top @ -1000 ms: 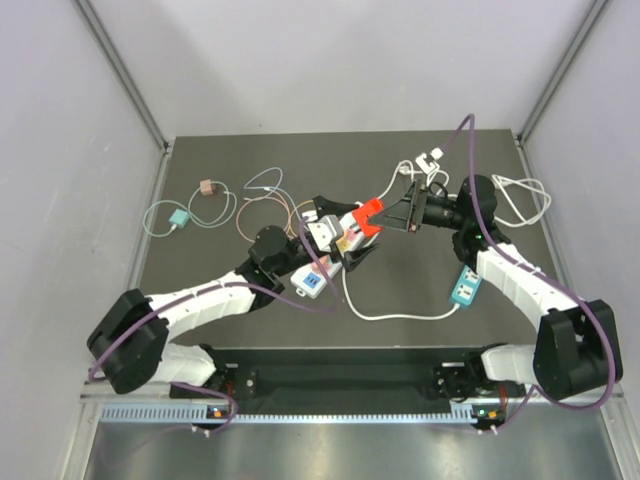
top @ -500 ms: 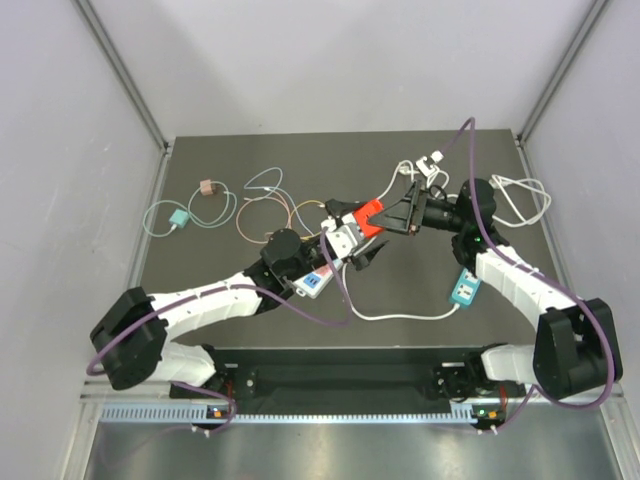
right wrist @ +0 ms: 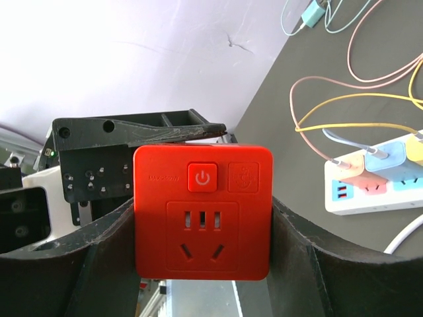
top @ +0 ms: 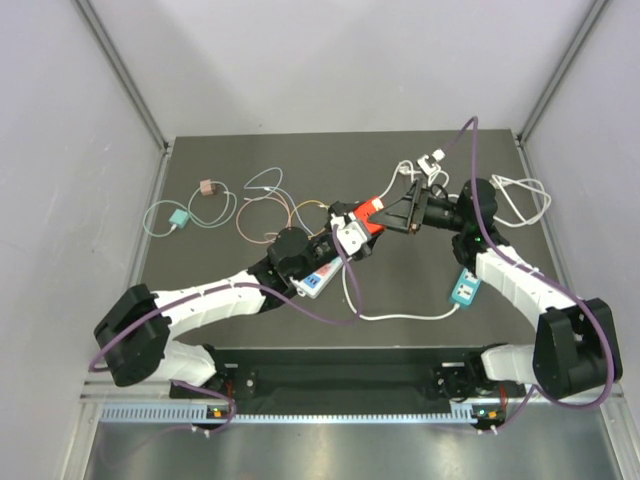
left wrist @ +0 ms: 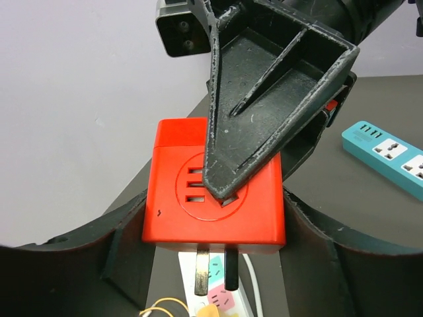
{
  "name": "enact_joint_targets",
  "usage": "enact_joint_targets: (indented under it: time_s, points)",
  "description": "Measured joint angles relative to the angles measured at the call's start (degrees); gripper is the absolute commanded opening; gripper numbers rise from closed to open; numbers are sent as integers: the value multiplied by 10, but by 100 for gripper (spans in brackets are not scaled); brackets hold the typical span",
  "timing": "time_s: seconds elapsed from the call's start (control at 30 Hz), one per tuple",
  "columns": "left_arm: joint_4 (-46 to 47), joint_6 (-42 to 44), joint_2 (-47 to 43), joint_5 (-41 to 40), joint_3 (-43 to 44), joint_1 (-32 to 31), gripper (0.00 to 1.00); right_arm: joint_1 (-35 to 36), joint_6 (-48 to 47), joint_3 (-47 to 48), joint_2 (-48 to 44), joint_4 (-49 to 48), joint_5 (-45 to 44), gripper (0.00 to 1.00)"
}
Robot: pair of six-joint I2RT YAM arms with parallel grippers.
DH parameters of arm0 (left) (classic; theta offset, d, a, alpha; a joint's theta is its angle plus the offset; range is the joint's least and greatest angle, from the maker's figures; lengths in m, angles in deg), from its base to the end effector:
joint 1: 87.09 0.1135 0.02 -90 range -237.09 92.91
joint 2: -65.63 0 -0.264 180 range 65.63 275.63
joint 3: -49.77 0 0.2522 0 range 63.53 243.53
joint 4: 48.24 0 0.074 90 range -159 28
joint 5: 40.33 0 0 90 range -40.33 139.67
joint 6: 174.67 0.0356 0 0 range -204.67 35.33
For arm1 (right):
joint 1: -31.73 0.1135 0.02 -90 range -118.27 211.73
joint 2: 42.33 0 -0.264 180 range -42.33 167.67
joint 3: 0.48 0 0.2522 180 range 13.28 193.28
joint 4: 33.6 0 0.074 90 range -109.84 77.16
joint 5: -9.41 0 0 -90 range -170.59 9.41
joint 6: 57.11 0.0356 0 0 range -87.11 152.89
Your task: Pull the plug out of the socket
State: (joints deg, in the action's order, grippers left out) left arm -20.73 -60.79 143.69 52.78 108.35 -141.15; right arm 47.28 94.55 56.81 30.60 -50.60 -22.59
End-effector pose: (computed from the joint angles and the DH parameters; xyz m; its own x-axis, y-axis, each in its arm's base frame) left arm 0.1813 -0.2534 0.3030 0.4150 0.1162 -0.9024 0.7349 0.5419 0.4078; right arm 0.2599 0.1037 0.3001 -0.8331 0.2523 -0.4923 -0.4753 0.1289 0.8703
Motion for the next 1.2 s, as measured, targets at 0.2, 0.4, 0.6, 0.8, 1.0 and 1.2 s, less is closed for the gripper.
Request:
enact_joint_targets:
  time_s: [0.2, 0.4, 0.6, 0.8, 1.0, 1.2]
  points:
    - [-4, -3, 0, 0, 4, 0, 0, 0, -2, 0, 0, -5, -1, 46]
    - [-17, -8, 0, -3, 4, -1, 0, -2, -15, 0, -1, -2, -7, 100]
    - [-29, -18, -19, -18, -21, -1, 0, -30, -52, -5, -27, 4, -9, 100]
    - [-37, -33, -78, -59, -70, -1, 0, -70, -149, -8, -61, 35, 2, 100]
    - [-74, -84, -166, -133, -110, 26, 0, -126, -274, -7, -71, 95, 33, 100]
    - [-146, -231, -252, -198, -120, 179, 0, -185, -333, -7, -67, 111, 68, 100]
